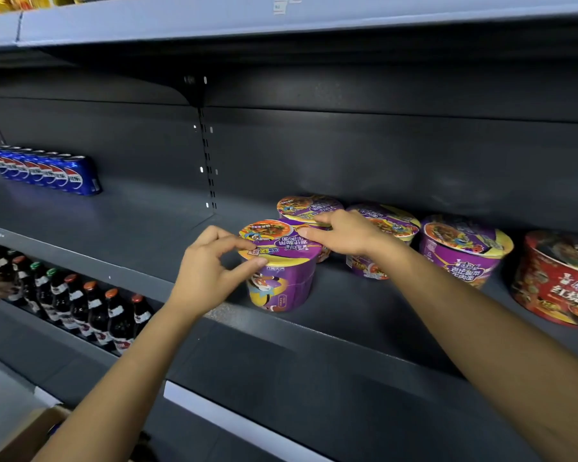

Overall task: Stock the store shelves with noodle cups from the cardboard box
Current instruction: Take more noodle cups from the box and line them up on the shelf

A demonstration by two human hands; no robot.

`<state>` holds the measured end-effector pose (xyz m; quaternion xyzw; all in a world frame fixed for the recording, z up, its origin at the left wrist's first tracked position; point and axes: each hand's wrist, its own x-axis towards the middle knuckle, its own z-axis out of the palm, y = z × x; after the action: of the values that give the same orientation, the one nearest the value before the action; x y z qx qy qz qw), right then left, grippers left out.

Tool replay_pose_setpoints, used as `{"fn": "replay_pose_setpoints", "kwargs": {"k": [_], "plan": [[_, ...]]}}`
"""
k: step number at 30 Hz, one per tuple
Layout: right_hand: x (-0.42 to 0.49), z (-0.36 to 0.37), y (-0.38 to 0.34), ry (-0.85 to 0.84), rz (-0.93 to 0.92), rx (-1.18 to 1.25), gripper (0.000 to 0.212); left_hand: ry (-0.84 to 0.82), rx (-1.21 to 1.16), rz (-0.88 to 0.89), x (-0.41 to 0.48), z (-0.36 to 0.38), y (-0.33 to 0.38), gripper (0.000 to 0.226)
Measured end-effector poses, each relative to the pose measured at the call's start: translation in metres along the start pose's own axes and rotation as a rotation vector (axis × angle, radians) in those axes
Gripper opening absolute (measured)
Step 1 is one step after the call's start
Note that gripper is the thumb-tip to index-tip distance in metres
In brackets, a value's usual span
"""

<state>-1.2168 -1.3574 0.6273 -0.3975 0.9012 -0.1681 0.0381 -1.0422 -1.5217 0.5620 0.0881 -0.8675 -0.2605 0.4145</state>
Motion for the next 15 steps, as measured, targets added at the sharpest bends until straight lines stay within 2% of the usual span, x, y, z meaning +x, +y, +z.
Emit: {"fn": "replay_pose_setpoints", "kwargs": {"k": [4, 7, 10, 12, 15], "plan": [[-0.001, 0.001, 0.000, -0.005, -0.010, 0.010, 0.073, 0.046, 0.168, 0.010, 0.004, 0.006, 0.013, 0.047], [-0.001, 0.001, 0.000, -0.006, -0.010, -0.005, 0.073, 0.010, 0.067, 0.028, 0.006, 0.000, 0.015, 0.045], [-0.002, 0.001, 0.000, -0.009, -0.016, -0.012, 0.072, -0.120, -0.031, -0.005, 0.008, -0.010, 0.005, 0.042], [-0.002, 0.001, 0.000, -0.010, -0.020, -0.003, 0.071, -0.226, -0.019, -0.021, 0.008, -0.013, -0.001, 0.053], [-0.003, 0.001, 0.000, -0.008, -0.023, -0.004, 0.071, -0.305, 0.031, 0.002, 0.005, -0.012, -0.005, 0.052]]}}
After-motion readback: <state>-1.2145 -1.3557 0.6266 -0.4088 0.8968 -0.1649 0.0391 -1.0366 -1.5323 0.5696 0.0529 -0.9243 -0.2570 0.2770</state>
